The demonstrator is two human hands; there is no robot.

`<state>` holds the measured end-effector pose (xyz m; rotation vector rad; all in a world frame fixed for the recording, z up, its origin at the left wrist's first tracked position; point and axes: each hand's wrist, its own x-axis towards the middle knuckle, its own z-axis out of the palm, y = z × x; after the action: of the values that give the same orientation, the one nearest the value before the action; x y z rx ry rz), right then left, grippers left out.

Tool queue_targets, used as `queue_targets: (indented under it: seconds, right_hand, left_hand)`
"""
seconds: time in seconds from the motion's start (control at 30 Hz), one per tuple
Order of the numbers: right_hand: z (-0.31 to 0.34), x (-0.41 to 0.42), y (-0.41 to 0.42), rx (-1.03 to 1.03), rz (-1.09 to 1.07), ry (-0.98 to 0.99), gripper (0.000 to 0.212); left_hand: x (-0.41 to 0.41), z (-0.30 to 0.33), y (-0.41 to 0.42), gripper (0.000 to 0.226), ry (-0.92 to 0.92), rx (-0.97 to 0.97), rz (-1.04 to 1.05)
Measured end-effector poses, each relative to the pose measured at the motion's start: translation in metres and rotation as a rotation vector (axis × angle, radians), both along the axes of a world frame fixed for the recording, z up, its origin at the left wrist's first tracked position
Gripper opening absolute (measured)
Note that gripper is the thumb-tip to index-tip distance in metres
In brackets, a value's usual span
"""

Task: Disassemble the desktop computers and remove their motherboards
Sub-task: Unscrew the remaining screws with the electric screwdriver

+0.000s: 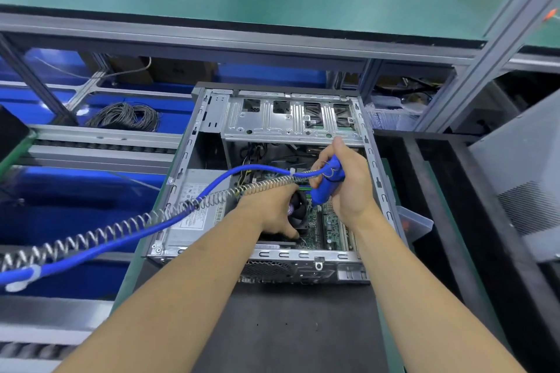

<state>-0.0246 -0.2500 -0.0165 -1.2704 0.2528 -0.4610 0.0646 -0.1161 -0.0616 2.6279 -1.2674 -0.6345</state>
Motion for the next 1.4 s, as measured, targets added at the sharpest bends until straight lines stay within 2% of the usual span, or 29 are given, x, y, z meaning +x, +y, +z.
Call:
queue_targets:
  seconds: [0.13, 0.23, 0.37, 0.5, 0.6, 0.73, 0.83, 1.0, 1.13, 1.23, 1.3, 1.4]
  right_hand:
    - [0.002, -0.012, 0.003, 0.045, 0.012, 0.057, 0.053]
    - [0.003, -0.013, 0.007, 0.066, 0.001, 0.068, 0.051]
    - [0.0, -0.011, 0.009, -0.005, 0.012, 0.084, 0.045]
    - [-0.001, -0.009, 0.008, -0.026, 0.007, 0.102, 0.048]
    - [-0.002, -0.009, 0.007, 0.004, 0.004, 0.102, 0.048]
    - [-0.004, -0.009, 0.009, -0.055, 0.036, 0.112, 0.042]
    - [-0.005, -0.011, 0.008, -0.114, 0.045, 0.116, 0.037]
    - [-0.005, -0.014, 0.007, -0.147, 0.057, 0.065, 0.043]
    - [-0.004, -0.014, 0.007, -0.141, 0.045, 0.043, 0.044]
    - [-0.003, -0.013, 0.007, -0.122, 0.028, 0.023, 0.046]
    - [-0.002, -0.014, 0.007, -0.104, -0.013, -0.009, 0.052]
    - [0.0, -0.017, 0.005, -0.111, -0.161, -0.058, 0.054]
  left_hand:
    - [-0.001, 0.0, 0.0, 0.098, 0.061, -0.014, 0.01]
    - [-0.001, 0.0, -0.001, 0.088, 0.082, -0.015, 0.023]
    - [-0.003, 0.001, 0.0, 0.076, 0.102, -0.024, 0.033]
    - [-0.003, 0.002, -0.001, 0.087, 0.023, 0.011, 0.025]
    - [-0.002, 0.002, -0.001, 0.095, 0.068, 0.019, 0.036]
    - [-0.002, -0.001, -0.001, 0.079, 0.059, -0.002, 0.033]
    - [-0.002, -0.003, -0.002, 0.082, 0.048, 0.029, 0.04]
    - [-0.001, -0.001, 0.0, 0.065, -0.039, -0.045, 0.024]
    - [0.0, -0.006, 0.001, 0.075, -0.034, -0.05, 0.024]
    - [0.002, -0.009, 0.001, 0.069, 0.086, -0.04, 0.047]
    - [0.002, -0.008, 0.001, 0.075, 0.137, -0.047, 0.066]
    - [0.002, -0.005, 0.002, 0.091, 0.034, -0.036, 0.036]
